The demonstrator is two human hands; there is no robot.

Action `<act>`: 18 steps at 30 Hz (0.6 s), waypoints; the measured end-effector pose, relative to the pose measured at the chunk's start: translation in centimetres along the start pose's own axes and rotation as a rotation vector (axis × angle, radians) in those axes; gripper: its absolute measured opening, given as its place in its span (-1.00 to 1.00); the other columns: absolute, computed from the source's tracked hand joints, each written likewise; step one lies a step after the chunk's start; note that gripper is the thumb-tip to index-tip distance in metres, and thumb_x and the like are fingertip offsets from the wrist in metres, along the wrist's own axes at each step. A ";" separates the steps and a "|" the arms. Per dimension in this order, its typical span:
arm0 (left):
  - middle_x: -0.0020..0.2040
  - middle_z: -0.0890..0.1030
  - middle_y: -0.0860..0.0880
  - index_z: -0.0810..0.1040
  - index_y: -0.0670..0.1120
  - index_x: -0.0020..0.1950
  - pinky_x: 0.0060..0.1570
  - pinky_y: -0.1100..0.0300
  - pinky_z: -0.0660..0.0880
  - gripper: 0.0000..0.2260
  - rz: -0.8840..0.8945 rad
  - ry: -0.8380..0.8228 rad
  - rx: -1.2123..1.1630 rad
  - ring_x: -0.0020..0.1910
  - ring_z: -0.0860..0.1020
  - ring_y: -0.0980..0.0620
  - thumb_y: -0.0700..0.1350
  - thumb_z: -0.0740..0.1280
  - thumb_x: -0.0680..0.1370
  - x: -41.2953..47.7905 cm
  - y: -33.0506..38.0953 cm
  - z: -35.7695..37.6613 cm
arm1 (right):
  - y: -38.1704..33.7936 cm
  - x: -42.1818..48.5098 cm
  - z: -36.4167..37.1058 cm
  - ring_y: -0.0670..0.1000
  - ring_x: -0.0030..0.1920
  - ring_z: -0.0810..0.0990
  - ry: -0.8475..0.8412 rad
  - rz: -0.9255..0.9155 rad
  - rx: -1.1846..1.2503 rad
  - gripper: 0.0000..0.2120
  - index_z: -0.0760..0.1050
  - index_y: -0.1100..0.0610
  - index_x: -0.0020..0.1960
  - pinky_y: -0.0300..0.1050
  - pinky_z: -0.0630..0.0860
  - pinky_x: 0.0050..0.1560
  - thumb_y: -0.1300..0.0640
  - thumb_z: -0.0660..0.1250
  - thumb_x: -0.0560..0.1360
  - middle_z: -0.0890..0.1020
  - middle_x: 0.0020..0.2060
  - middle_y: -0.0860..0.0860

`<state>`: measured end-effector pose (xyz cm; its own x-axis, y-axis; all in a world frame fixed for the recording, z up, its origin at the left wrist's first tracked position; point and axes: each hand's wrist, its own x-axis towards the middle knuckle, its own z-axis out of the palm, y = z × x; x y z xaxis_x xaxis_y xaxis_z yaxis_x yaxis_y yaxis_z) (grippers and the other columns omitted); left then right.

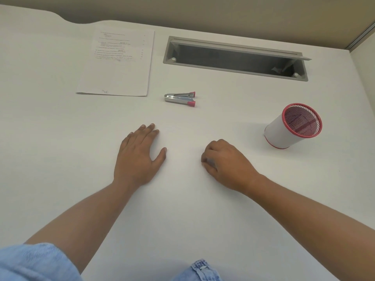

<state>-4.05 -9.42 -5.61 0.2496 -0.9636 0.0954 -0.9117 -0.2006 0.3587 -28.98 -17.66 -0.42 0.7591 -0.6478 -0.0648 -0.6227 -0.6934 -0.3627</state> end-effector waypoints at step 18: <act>0.55 0.36 0.07 0.41 0.00 0.46 0.54 0.01 0.13 -0.46 0.003 -0.004 0.008 0.56 0.26 0.02 0.22 0.14 0.56 0.0 0.1 -0.1 | 0.4 0.5 -2.2 0.07 0.00 0.55 -0.205 0.177 0.009 -0.71 0.51 0.03 0.20 -0.05 0.51 -0.01 0.05 0.35 0.49 0.53 0.05 0.00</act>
<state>-4.12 -9.46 -5.51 0.2461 -0.9648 0.0930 -0.9148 -0.1995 0.3514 -29.25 -18.94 1.50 0.6614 -0.6809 -0.3145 -0.7484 -0.5711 -0.3372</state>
